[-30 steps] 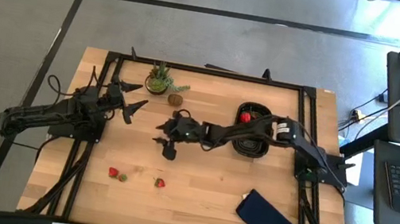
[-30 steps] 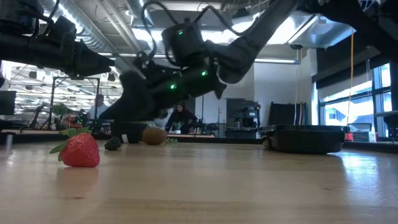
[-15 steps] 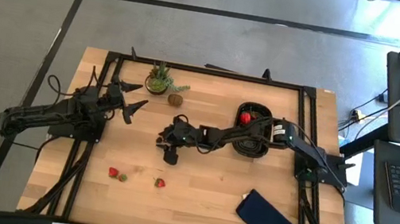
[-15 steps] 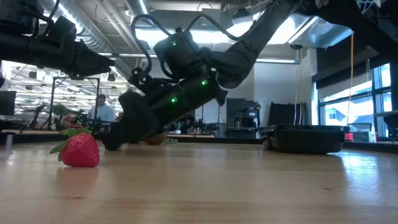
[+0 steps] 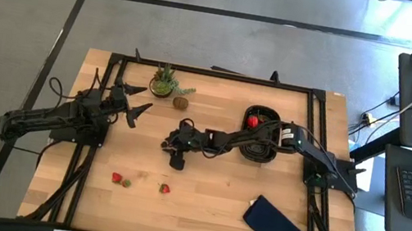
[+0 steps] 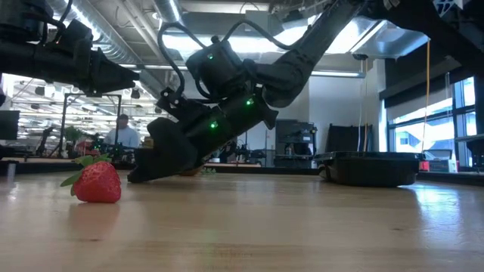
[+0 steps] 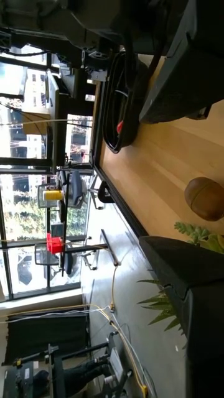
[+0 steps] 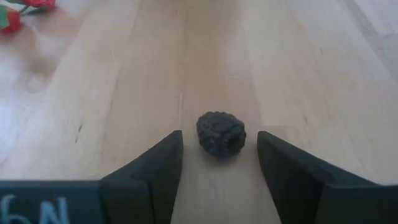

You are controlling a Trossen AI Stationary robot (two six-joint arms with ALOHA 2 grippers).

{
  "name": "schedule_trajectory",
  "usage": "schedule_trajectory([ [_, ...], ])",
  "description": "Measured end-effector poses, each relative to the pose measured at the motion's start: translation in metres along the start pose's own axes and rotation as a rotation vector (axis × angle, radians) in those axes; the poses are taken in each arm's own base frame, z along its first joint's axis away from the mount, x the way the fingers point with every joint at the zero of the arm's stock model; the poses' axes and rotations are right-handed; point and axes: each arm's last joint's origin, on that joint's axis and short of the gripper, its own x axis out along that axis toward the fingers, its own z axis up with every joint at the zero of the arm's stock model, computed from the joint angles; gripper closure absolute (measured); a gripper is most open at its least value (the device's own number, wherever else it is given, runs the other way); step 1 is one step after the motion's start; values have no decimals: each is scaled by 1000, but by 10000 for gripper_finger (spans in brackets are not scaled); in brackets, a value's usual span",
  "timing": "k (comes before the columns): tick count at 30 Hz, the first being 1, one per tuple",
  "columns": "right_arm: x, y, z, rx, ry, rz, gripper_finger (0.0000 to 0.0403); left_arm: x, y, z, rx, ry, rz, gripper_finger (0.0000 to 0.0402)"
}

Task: Pick and placing Produce into tupperware
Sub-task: Put the blackberry into the black bin

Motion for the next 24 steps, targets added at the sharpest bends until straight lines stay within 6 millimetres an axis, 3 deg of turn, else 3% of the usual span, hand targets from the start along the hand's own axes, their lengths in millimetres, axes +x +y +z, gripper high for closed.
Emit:
schedule_trajectory([
  [13, 0, 0, 1, -1, -6, -1, 286, 0, 0, 0, 0, 0, 0, 99],
  [24, 0, 0, 0, -2, 0, 0, 287, 0, 0, 0, 0, 0, 0, 99],
])
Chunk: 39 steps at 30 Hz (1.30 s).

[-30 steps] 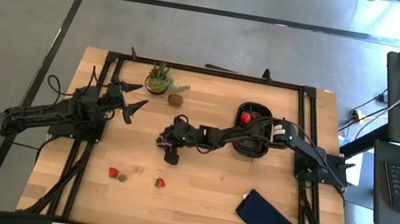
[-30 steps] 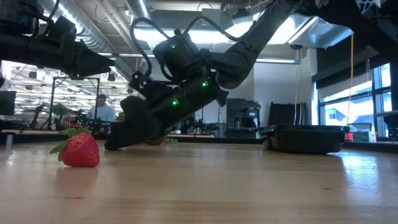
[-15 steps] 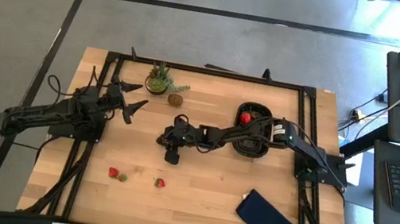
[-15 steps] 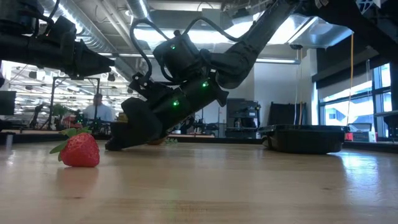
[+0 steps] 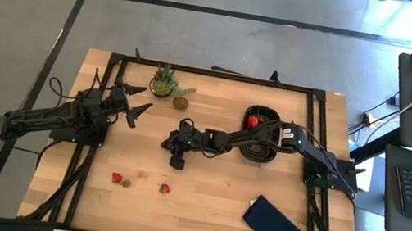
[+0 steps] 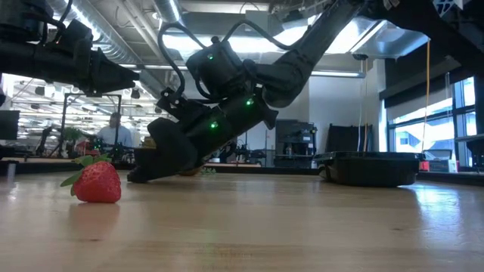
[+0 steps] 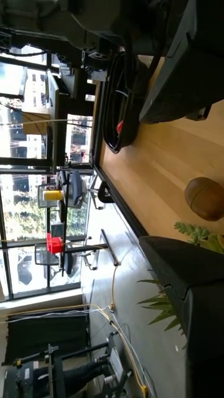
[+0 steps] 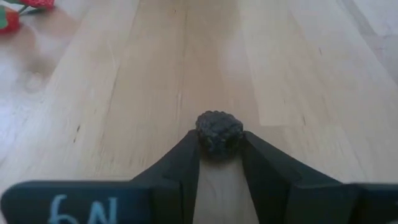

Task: Pick and placing Produce into tupperware
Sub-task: Put the blackberry into the black bin

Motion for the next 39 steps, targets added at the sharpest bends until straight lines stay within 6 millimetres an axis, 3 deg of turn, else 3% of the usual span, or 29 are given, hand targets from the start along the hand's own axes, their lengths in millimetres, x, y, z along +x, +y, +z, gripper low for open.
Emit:
schedule_trajectory([
  [8, -5, 0, 0, 0, 79, -1, 286, 0, 0, 0, 0, 0, 0, 99],
  [13, -25, 0, 10, 3, 189, -3, 286, 0, 0, 0, 0, 0, -1, 99],
  [22, -93, -3, 36, 90, 488, -62, 286, 0, 0, 0, 0, 0, 0, 99],
  [33, -205, -16, 36, 94, 1010, -630, 286, 0, 0, 0, -1, 0, -1, 99],
  [39, -208, -32, 20, 86, 1077, -655, 286, 0, 0, 0, -2, 0, -1, 99],
])
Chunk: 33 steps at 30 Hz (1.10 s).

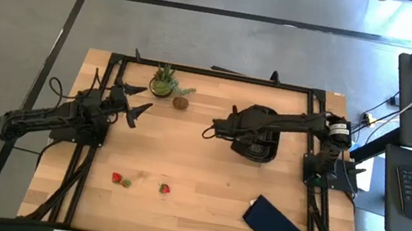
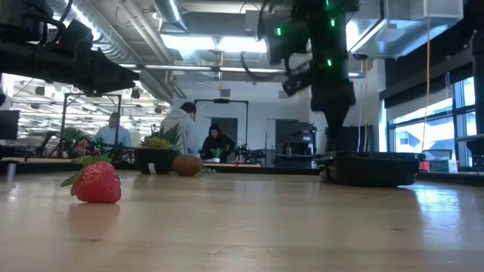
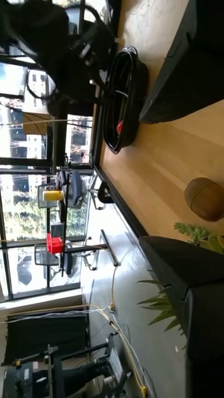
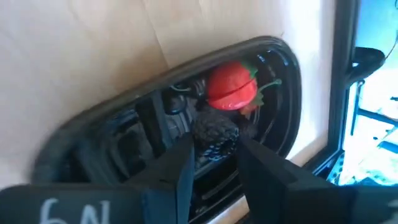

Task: Pick and placing Produce into tupperware
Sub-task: Put the blackberry into the black bin, then put the red strawberry into the black bin

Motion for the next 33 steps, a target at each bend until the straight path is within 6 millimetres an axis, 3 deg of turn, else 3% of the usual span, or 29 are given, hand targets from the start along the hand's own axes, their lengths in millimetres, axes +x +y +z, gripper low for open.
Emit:
schedule_trajectory([
  [8, 44, -6, -18, -16, 158, -24, 286, 0, 0, 0, 0, 0, 0, 99],
  [21, 54, -4, -23, 3, 169, -28, 280, 0, 0, 0, 1, 0, 0, 99],
  [25, 52, -4, -20, 11, 156, -23, 248, 0, 0, 0, 1, 0, 0, 99],
  [33, 34, -11, -12, 46, 139, -20, 148, 0, 0, 0, 0, 0, 0, 99],
])
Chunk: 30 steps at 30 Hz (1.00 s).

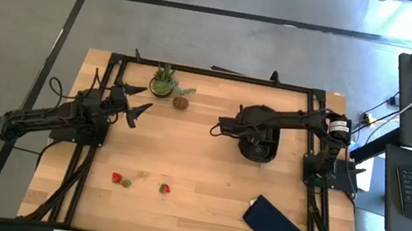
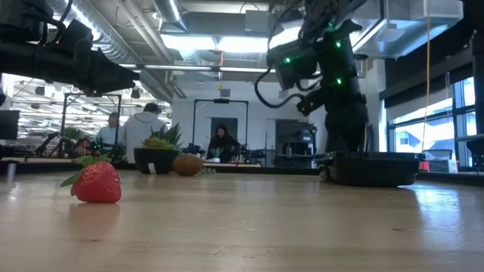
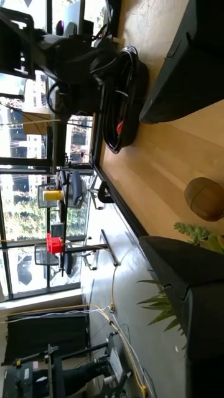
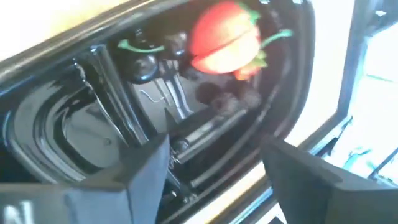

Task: Pick and placing Produce into tupperware
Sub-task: Put the red strawberry into the black bin

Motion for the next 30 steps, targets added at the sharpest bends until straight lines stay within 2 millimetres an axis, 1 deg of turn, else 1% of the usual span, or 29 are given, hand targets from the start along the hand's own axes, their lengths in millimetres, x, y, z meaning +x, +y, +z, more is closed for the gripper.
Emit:
schedule_trajectory([
  [4, -22, -10, 3, 47, -37, -37, 124, 0, 0, 0, 0, 0, 0, 99],
  [6, -37, -16, 3, 74, -102, -44, 122, 0, 0, 0, -1, 0, 0, 99],
  [8, -54, -21, 2, 57, -192, -90, 121, 0, 0, 0, -1, 0, 1, 99],
  [11, -73, -25, -3, 10, -281, -145, 121, 0, 0, 0, -1, -1, 0, 99],
  [13, -82, -25, -8, 15, -325, -136, 121, 0, 0, 0, -2, -1, 0, 99],
  [16, -92, -27, -10, -3, -443, -86, 121, 0, 0, 0, -6, -1, 0, 99],
  [19, -99, -32, -17, -64, -573, 54, 121, 0, 0, 0, -47, -1, 0, 99],
  [23, -99, -51, -33, -113, -801, 213, 121, 0, 0, 0, -98, -2, 0, 99],
  [27, -91, -74, -62, -36, -979, 254, 121, 0, 0, 0, -112, -2, 0, 99],
  [30, -76, -84, -85, 21, -1110, 250, 121, 0, 0, 1, -113, -8, 0, 99],
])
